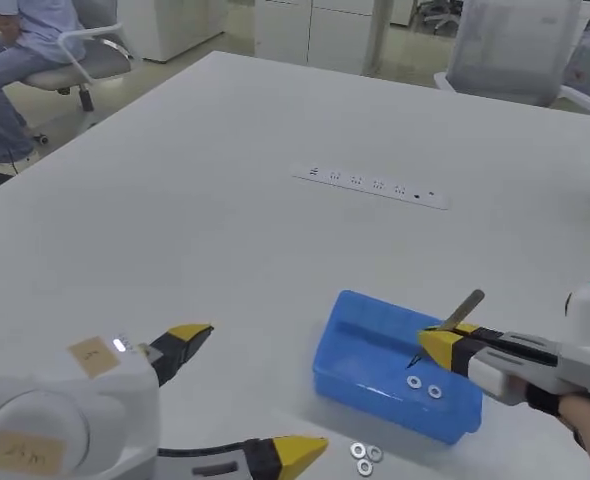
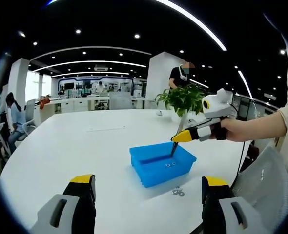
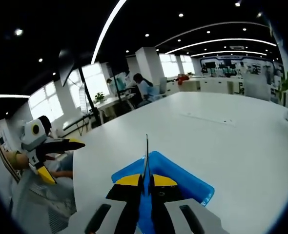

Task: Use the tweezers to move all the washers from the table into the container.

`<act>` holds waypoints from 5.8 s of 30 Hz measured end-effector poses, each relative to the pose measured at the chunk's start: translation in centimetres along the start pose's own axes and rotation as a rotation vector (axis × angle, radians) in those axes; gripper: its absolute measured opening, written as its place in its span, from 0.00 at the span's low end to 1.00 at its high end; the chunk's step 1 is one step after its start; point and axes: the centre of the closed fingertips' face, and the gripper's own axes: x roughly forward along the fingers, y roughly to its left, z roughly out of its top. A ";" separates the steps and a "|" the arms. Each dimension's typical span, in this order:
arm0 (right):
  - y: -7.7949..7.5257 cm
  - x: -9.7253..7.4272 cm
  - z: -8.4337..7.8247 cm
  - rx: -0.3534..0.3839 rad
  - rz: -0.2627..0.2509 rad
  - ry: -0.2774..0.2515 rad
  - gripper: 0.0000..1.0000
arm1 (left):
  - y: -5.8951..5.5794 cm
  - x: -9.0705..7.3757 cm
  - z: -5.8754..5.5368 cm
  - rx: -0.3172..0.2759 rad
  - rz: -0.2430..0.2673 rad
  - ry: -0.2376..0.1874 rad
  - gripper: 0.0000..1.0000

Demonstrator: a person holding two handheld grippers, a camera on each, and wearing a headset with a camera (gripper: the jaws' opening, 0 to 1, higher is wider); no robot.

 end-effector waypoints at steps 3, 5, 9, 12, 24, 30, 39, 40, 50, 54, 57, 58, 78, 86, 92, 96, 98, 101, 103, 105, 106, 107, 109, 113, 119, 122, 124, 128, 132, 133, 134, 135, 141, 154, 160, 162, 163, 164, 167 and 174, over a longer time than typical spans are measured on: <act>1.1 -0.4 0.4 0.000 0.025 -0.020 0.03 | 0.0 0.0 0.0 0.001 -0.001 0.000 0.92; 1.9 -0.5 0.4 0.008 0.044 -0.026 0.03 | 0.0 0.0 0.0 0.002 0.000 0.000 0.92; 3.3 -0.6 0.1 0.022 0.077 -0.036 0.03 | 0.1 -0.1 0.1 -0.001 0.003 -0.005 0.92; 4.1 -0.4 -0.5 0.024 0.096 -0.024 0.03 | 0.2 -0.1 0.1 -0.001 0.007 -0.008 0.92; 5.9 0.7 -5.0 0.071 0.144 0.068 0.04 | 0.0 0.0 0.0 0.002 0.001 -0.001 0.91; 6.2 1.3 -6.9 0.085 0.163 0.117 0.04 | 0.0 0.0 0.0 0.004 0.000 0.001 0.91; 5.8 1.6 -8.1 0.097 0.140 0.142 0.04 | 0.0 0.0 -0.1 0.006 0.001 0.003 0.91; 5.8 1.6 -8.2 0.098 0.138 0.144 0.04 | 0.0 0.0 -0.1 0.007 0.001 0.004 0.91; 6.4 1.5 -8.6 -0.008 0.132 0.179 0.04 | -0.1 0.0 -0.2 0.012 -0.003 0.008 0.91; 7.4 1.6 -8.7 -0.155 0.147 0.211 0.04 | -0.1 0.0 -0.2 0.014 -0.003 0.009 0.91; 7.9 1.6 -8.9 -0.235 0.155 0.227 0.04 | -0.1 0.0 -0.2 0.015 -0.003 0.011 0.91; 8.0 1.6 -9.0 -0.259 0.156 0.231 0.04 | -0.1 0.0 -0.2 0.016 -0.003 0.010 0.91; 7.8 1.5 -7.3 -0.094 0.168 0.185 0.02 | -0.1 0.0 -0.2 0.015 -0.004 0.009 0.91; 6.4 0.5 -5.5 0.035 0.159 0.152 0.03 | -0.2 0.0 -0.2 0.016 -0.009 0.010 0.91; 5.8 0.0 -3.2 0.065 0.170 0.107 0.03 | -0.2 0.1 -0.2 0.017 -0.013 0.013 0.90; 5.4 -0.1 -2.0 0.049 0.174 0.091 0.03 | -0.3 0.1 -0.3 0.015 -0.016 0.014 0.90; 5.1 -0.1 -1.5 0.048 0.174 0.078 0.03 | -0.3 0.1 -0.3 0.017 -0.016 0.017 0.90; 4.7 0.0 -0.6 0.050 0.176 0.062 0.03 | -0.2 0.0 -0.3 0.019 -0.011 0.017 0.90; 4.4 0.1 -0.2 0.048 0.174 0.056 0.03 | -0.1 0.0 -0.3 0.016 -0.005 0.013 0.90; 4.3 0.2 0.1 0.060 0.176 0.042 0.03 | 0.0 -0.1 -0.2 0.010 -0.003 0.011 0.90; 4.3 0.2 0.3 0.065 0.178 0.040 0.03 | 0.0 -0.1 -0.3 0.010 -0.004 0.011 0.90; 4.2 0.4 0.4 0.073 0.179 0.036 0.03 | 0.0 -0.1 -0.3 0.014 -0.004 0.012 0.90; 4.0 0.5 0.7 0.079 0.179 0.030 0.03 | -0.1 0.0 -0.3 0.019 -0.006 0.014 0.90; 3.0 1.2 1.0 0.096 0.170 0.025 0.03 | -0.1 0.0 -0.3 0.023 -0.007 0.018 0.90; 2.0 2.0 1.0 0.122 0.154 0.030 0.03 | -0.1 0.0 -0.3 0.021 -0.008 0.018 0.90; 1.4 2.5 0.7 0.123 0.138 0.043 0.03 | -0.2 0.0 -0.4 0.027 -0.009 0.023 0.89; 0.9 2.8 0.5 0.118 0.124 0.050 0.03 | -0.2 0.1 -0.4 0.027 -0.011 0.023 0.89; 0.1 3.4 0.0 0.109 0.093 0.068 0.03 | -0.2 0.1 -0.4 0.024 -0.010 0.021 0.89; -0.7 4.0 -0.9 0.077 0.067 0.095 0.03 | -0.2 0.1 -0.4 0.028 -0.011 0.025 0.89; -0.9 4.2 -1.1 0.070 0.063 0.101 0.03 | -0.2 0.1 -0.4 0.029 -0.011 0.025 0.89; -1.1 4.3 -1.3 0.056 0.058 0.114 0.03 | -0.2 0.1 -0.5 0.029 -0.011 0.026 0.89; -1.1 4.4 -1.5 0.044 0.055 0.121 0.03 | -0.2 0.1 -0.5 0.029 -0.011 0.027 0.89; -1.0 5.1 -2.6 -0.036 0.032 0.166 0.03 | -0.2 0.0 -0.5 0.029 -0.010 0.026 0.89; -0.6 5.9 -4.2 -0.200 0.040 0.220 0.03 | -0.2 0.1 -0.7 0.038 -0.013 0.038 0.88; -0.7 5.8 -4.0 -0.229 0.033 0.208 0.04 | -0.2 0.1 -0.7 0.039 -0.012 0.040 0.88; -0.7 5.7 -3.7 -0.212 0.032 0.190 0.04 | -0.2 0.1 -0.7 0.038 -0.012 0.038 0.88; -0.7 5.7 -3.2 -0.196 0.030 0.165 0.04 | -0.2 0.1 -0.7 0.038 -0.012 0.038 0.88; -0.7 5.5 -3.0 -0.195 0.027 0.156 0.04 | -0.2 0.1 -0.7 0.038 -0.012 0.037 0.88; -0.8 5.1 -2.2 -0.195 0.016 0.136 0.04 | -0.1 0.1 -0.8 0.039 -0.013 0.037 0.88; -0.1 3.7 -0.5 -0.173 0.013 0.071 0.04 | -0.2 0.1 -0.8 0.040 -0.015 0.037 0.88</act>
